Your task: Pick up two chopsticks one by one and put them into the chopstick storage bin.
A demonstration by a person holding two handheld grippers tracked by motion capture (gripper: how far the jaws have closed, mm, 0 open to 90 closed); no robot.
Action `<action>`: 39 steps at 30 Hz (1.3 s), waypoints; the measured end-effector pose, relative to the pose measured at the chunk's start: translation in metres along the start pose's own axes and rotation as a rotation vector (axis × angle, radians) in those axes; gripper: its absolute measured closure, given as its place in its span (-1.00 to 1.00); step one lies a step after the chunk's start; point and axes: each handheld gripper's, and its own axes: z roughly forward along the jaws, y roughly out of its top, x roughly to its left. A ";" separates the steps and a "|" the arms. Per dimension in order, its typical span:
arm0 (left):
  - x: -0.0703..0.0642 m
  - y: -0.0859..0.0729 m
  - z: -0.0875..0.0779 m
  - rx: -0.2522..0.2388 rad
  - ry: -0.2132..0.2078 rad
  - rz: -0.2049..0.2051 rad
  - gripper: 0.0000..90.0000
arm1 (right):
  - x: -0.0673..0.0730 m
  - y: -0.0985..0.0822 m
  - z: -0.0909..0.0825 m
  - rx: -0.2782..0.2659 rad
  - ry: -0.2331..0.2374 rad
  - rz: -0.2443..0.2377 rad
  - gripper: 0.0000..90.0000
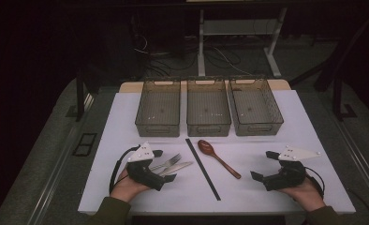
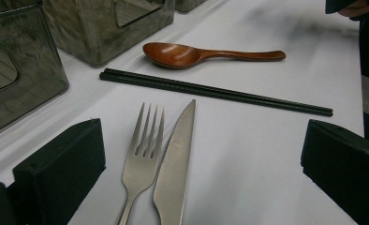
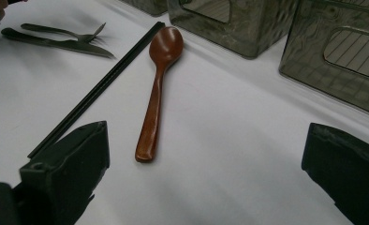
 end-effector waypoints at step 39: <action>-0.045 0.015 0.061 0.123 -0.138 0.112 0.66 | -0.001 0.002 0.003 -0.006 0.010 0.001 -0.99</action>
